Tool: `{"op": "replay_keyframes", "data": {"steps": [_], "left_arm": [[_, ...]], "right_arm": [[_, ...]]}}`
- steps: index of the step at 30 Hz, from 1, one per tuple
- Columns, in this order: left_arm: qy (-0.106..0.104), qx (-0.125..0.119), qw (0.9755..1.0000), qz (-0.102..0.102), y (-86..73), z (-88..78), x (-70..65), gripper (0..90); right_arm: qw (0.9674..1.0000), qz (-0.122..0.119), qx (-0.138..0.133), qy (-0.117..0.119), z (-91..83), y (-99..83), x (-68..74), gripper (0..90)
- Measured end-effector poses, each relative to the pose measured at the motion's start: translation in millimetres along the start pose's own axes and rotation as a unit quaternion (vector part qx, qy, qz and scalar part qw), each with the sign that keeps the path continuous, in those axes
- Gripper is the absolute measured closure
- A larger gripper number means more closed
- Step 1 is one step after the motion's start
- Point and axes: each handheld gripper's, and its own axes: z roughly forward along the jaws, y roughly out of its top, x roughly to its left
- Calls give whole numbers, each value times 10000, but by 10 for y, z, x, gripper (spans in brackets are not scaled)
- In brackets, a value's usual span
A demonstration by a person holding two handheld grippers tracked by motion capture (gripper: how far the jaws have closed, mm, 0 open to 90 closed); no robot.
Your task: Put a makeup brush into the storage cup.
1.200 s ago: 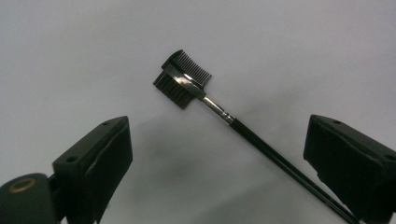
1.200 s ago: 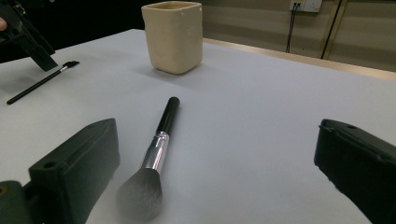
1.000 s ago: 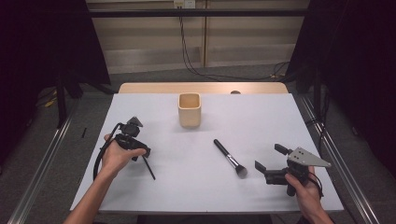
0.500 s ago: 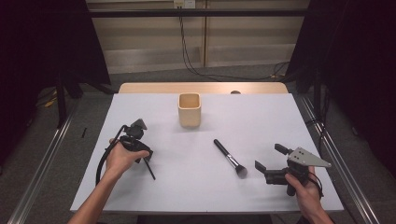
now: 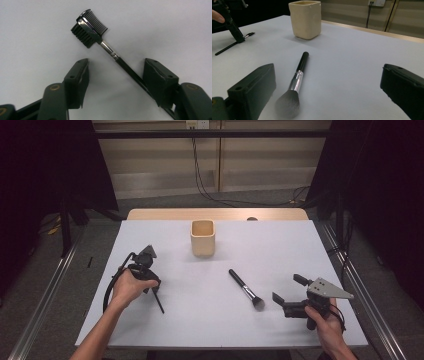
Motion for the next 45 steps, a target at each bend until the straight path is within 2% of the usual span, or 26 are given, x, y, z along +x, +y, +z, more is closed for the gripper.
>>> {"op": "replay_keyframes", "data": {"steps": [3, 7, 11, 16, 17, 20, 27, 28, 35, 40, 42, 45], "left_arm": [[-44, 36, 10000, 25, 7, -9, -4, 457], [-68, 80, 9999, 42, 13, -26, 35, 609], [-84, 141, 9999, 13, 24, -28, 51, 666], [-94, 285, 9994, 173, 40, -38, 49, 755], [-143, 322, 9992, 188, 41, -38, 48, 823], [-249, 287, 9992, 144, 39, -24, 73, 843], [-314, 390, 9985, 241, 63, -24, 95, 862], [-312, 404, 9982, 302, 68, -26, 98, 862], [-484, 271, 9979, 331, 35, -44, 141, 864], [-471, 224, 9980, 346, 27, -50, 140, 864], [-547, 95, 9979, 330, 3, -56, 166, 864], [-587, 67, 9977, 337, -11, -73, 181, 864]], "right_arm": [[10000, -7, 16, 1, 5, -1, -1, 0], [10000, -20, 15, 10, 3, -2, 1, 0], [10000, -3, 12, 7, 3, -3, 0, 0], [10000, -26, 18, 17, 7, -3, 1, 0], [10000, -18, 22, 21, 9, -3, 1, 0], [10000, -3, 21, 11, 12, -4, -2, 0], [10000, -20, 24, 12, 4, -5, 0, 0], [10000, -9, 18, 6, 3, -5, 0, 0], [10000, 1, 8, -13, 1, -6, -11, 0], [10000, 5, 19, -13, 7, -4, -6, 0], [10000, 15, 26, -16, 7, -4, -6, 0], [10000, 6, 26, -11, 6, -6, -10, 0]]}}
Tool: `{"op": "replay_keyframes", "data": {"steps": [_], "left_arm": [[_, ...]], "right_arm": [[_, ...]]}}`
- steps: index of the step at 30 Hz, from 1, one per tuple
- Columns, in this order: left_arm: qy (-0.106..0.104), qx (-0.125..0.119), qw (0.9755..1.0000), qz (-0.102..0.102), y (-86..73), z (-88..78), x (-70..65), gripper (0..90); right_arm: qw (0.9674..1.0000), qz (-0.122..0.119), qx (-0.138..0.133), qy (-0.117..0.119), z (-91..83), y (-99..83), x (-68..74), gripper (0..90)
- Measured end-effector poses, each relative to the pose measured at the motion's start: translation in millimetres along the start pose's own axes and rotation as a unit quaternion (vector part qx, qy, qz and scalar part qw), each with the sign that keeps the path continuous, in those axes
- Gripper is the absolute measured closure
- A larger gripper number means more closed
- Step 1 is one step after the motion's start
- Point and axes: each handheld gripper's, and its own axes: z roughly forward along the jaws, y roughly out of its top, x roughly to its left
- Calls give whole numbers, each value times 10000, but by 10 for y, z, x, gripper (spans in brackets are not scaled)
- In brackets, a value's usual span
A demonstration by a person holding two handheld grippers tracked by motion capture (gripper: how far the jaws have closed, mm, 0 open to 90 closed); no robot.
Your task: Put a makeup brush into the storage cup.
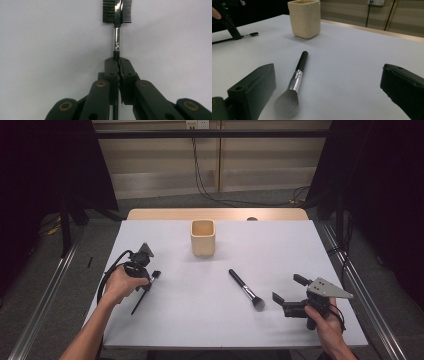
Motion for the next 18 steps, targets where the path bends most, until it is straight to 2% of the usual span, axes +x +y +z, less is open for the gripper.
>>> {"op": "replay_keyframes", "data": {"steps": [1, 3, 4, 5, 6, 8, 13, 15, 17, 18], "left_arm": [[-50, -122, 9999, -10, -15, -12, 10, 864], [-77, -159, 9998, -10, -20, -24, 18, 864], [-104, -363, 9993, -24, -30, -58, 31, 864], [-150, -462, 9988, -25, -36, -71, 32, 863], [-150, -462, 9988, -25, -36, -71, 32, 864], [-146, -686, 9975, 3, -47, -114, 50, 864], [-162, -896, 9958, -3, -65, -156, 64, 864], [-137, -1137, 9933, -143, -75, -194, 94, 864], [-135, -1291, 9913, -198, -88, -230, 111, 864], [-135, -1291, 9913, -198, -88, -230, 111, 864]], "right_arm": [[10000, 8, 0, -12, -1, 0, -1, 0], [10000, 26, -5, -7, 2, 1, 1, 0], [10000, 9, -3, -4, 2, 1, 2, 0], [10000, 0, -4, -5, 1, 2, 3, 0], [10000, -3, -4, -1, 1, 2, 3, 0], [10000, -7, -3, -7, 0, 1, 0, 0], [10000, -2, -5, -39, 0, 0, -2, 0], [10000, 1, 5, -24, 4, 1, -3, 0], [10000, -5, 8, -16, 3, 1, 0, 0], [10000, -5, 8, -16, 3, 1, 0, 0]]}}
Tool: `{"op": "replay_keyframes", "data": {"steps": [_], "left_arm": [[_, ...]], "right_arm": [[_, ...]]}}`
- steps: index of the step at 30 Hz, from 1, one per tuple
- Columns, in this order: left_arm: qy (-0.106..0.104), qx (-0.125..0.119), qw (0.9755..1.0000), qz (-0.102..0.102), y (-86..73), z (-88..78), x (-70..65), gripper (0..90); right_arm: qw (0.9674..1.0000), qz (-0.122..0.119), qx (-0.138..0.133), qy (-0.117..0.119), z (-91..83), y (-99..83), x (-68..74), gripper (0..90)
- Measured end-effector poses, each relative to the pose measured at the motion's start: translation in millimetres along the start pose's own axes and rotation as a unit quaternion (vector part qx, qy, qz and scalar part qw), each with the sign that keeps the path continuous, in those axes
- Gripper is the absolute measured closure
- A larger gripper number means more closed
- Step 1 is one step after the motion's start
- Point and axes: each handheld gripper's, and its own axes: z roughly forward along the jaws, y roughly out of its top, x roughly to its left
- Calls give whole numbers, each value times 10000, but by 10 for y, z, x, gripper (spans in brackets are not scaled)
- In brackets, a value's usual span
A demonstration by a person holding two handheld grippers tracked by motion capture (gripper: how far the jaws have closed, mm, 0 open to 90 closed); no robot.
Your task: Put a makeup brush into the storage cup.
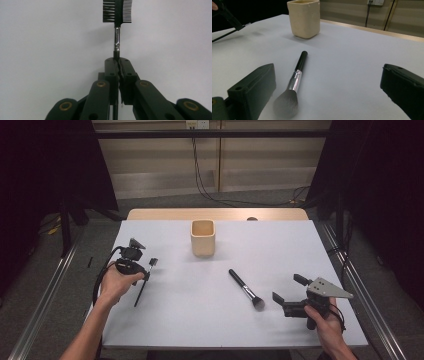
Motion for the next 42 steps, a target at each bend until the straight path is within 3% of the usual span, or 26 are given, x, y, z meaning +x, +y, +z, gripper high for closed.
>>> {"op": "replay_keyframes", "data": {"steps": [1, 3, 13, 14, 15, 17, 18, 20, 21, 24, 26, 28, 29, 30, 33, 34, 36, 41, 42], "left_arm": [[-32, -188, 9998, -10, -13, -38, 8, 864], [-33, -321, 9994, 76, -28, -75, 10, 864], [-180, -735, 9966, 330, -101, -145, -62, 864], [-195, -814, 9959, 356, -110, -149, -64, 864], [-251, -1024, 9936, 396, -130, -162, -72, 863], [-233, -1118, 9928, 368, -142, -171, -71, 864], [-316, -1310, 9903, 352, -167, -185, -66, 863], [-304, -1343, 9898, 374, -180, -194, -60, 863], [-317, -1481, 9877, 392, -212, -206, -54, 863], [-211, -1538, 9874, 305, -244, -222, -48, 864], [-262, -1692, 9848, 304, -279, -231, -36, 864], [-267, -1929, 9804, 303, -332, -241, -21, 864], [-267, -1929, 9804, 303, -332, -241, -21, 863], [-252, -2006, 9789, 308, -350, -247, -16, 863], [-215, -2280, 9730, 285, -409, -259, 4, 863], [-215, -2280, 9730, 285, -409, -259, 4, 864], [-234, -2444, 9689, 301, -445, -265, 15, 864], [-271, -2687, 9622, 342, -486, -278, 16, 863], [-271, -2687, 9622, 342, -486, -278, 16, 863]], "right_arm": [[10000, 11, -12, 5, -2, 0, 0, 0], [10000, 13, -8, -6, -1, -1, -4, 0], [10000, 18, -14, -2, 0, 0, -2, 0], [10000, 6, -8, -2, -1, 0, -4, 0], [10000, 19, -13, 1, 0, 1, -2, 0], [10000, 21, -13, 3, -2, 1, 0, 0], [10000, 18, -15, 1, -1, 1, -2, 0], [10000, 17, -14, 0, -1, 0, -3, 0], [10000, 19, -13, -6, -3, 1, -2, 0], [10000, 18, -13, -2, -3, 1, -1, 0], [10000, 4, -7, -10, -1, 0, -3, 0], [10000, 9, 4, -32, -1, -2, -5, 0], [10000, 5, -2, -33, -1, -2, -6, 0], [10000, 5, -2, -33, -1, -2, -6, 0], [10000, 8, -4, -32, -1, -1, -6, 0], [10000, 8, -4, -32, -1, -1, -6, 0], [10000, 3, -5, -28, 0, 0, -5, 0], [10000, 5, -6, -25, 0, 0, -5, 0], [10000, 7, -7, -25, 0, 0, -5, 0]]}}
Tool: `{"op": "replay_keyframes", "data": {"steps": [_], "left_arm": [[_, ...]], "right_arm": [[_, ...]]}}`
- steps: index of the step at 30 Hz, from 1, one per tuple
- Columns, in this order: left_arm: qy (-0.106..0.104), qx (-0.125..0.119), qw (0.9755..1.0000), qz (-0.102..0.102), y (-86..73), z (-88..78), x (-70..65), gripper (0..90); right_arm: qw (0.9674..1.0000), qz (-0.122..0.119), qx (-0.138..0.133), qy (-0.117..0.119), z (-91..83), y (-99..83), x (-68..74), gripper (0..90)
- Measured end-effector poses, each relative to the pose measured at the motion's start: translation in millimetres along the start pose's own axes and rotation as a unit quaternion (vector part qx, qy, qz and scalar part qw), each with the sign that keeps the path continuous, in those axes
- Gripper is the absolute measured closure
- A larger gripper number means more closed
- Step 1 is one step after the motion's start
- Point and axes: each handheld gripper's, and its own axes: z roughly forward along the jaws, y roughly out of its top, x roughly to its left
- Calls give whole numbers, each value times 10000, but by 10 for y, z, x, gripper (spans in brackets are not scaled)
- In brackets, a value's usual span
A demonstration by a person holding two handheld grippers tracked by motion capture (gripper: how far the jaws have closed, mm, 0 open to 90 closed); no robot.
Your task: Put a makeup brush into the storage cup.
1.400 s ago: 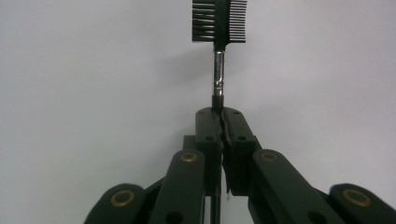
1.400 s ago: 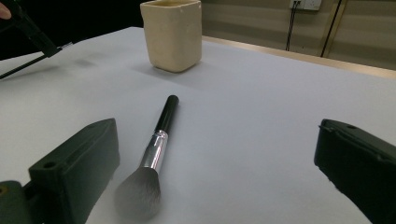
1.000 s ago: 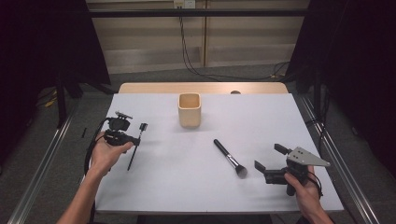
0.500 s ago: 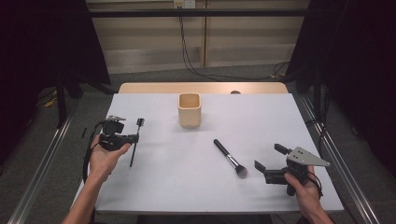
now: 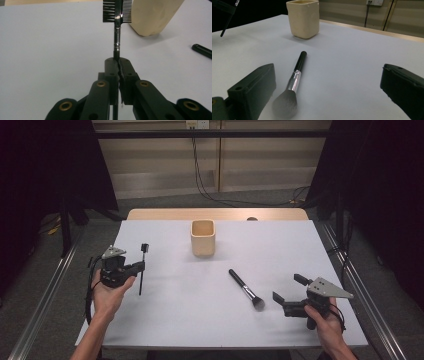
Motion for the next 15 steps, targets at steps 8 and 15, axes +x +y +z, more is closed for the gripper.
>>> {"op": "replay_keyframes", "data": {"steps": [8, 15], "left_arm": [[-66, -593, 9982, 77, -57, -72, -42, 864], [1, -1042, 9944, 195, -96, -137, -60, 863]], "right_arm": [[10000, -1, -15, 0, -2, 1, 4, 0], [10000, -16, -22, -1, -2, 0, 1, 0]]}}
